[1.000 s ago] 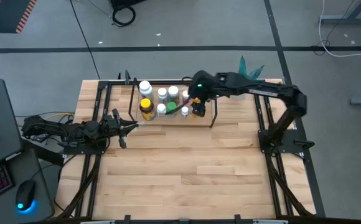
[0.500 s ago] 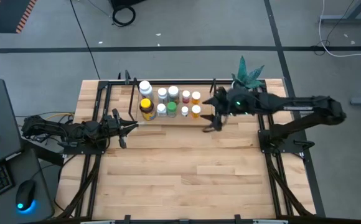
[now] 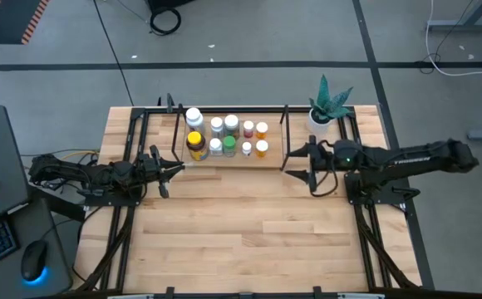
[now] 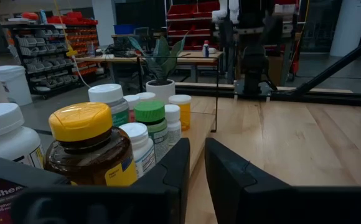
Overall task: Pick and place medicine bottles onto shelf by color
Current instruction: Return to Home Position
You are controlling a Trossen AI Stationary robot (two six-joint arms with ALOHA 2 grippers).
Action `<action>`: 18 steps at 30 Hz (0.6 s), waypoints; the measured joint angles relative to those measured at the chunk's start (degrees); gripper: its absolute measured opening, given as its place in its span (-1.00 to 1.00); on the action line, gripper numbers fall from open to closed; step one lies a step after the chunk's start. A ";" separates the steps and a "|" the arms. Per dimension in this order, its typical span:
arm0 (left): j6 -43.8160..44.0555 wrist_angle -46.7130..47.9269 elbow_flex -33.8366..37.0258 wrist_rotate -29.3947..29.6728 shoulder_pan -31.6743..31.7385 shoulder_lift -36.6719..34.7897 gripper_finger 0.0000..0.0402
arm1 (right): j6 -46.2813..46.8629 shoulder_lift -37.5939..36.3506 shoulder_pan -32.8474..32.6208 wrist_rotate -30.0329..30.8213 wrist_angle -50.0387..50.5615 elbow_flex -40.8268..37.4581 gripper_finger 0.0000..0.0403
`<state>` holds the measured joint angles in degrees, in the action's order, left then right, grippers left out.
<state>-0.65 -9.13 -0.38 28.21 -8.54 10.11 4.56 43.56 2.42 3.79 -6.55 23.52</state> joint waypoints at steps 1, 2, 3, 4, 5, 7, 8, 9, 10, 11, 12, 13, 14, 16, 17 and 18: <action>-0.02 0.00 0.00 0.00 0.00 0.00 -0.72 | -0.01 -1.00 -0.13 -0.02 -1.55 -1.80 0.50; -0.02 0.00 0.00 0.00 0.00 0.00 -0.71 | -0.01 -2.02 -0.25 -0.06 -2.92 -3.56 0.50; -0.01 0.00 0.00 0.00 -0.02 0.00 -0.71 | -0.01 -3.02 -0.26 -0.36 -4.18 -5.29 0.50; -0.02 0.00 0.00 0.00 -0.02 0.00 -0.70 | 0.03 -4.05 -0.26 -0.85 -5.43 -6.90 0.50; -0.02 0.00 0.00 0.00 0.00 0.00 -0.69 | 0.18 -5.21 -0.24 -1.39 -6.24 -8.41 0.50; -0.01 0.00 0.00 0.00 0.00 0.00 -0.68 | 0.26 -7.47 -0.24 -2.60 -8.20 -11.41 0.50; -0.02 0.00 -0.01 0.00 -0.01 0.00 -0.68 | 0.39 -8.79 -0.24 -3.20 -8.48 -12.73 0.50; -0.03 0.00 0.00 0.00 0.00 0.00 -0.69 | 0.53 -10.15 -0.24 -3.54 -8.87 -13.89 0.50; -0.02 0.00 0.00 0.00 0.00 0.00 -0.69 | 0.82 -11.61 -0.24 -3.66 -9.18 -14.90 0.50; -0.01 0.00 0.00 0.00 0.00 0.00 -0.70 | 0.88 -13.10 -0.24 -3.73 -9.27 -15.77 0.50; 0.00 0.00 0.00 0.00 -0.02 0.00 -0.70 | 0.89 -14.60 -0.23 -3.78 -9.29 -16.48 0.50; -0.02 0.00 0.00 0.00 -0.02 0.00 -0.71 | 0.87 -16.09 -0.22 -3.82 -9.26 -17.17 0.50; -0.02 0.00 0.00 0.00 -0.02 0.00 -0.71 | 0.83 -17.42 -0.22 -3.85 -9.32 -17.73 0.50; -0.01 -0.02 0.00 0.00 -0.02 0.00 -0.72 | 0.61 -20.28 -0.22 -3.89 -9.30 -18.88 0.50; -0.02 0.00 0.00 0.00 -0.01 0.00 -0.73 | 0.61 -21.62 -0.22 -4.09 -9.28 -19.45 0.50; -0.02 0.00 0.00 0.00 -0.01 0.00 -0.72 | 0.76 -22.93 -0.22 -4.44 -9.28 -19.98 0.50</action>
<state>-0.67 -9.13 -0.38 28.21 -8.55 10.11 5.32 20.64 2.20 -0.65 -15.84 3.54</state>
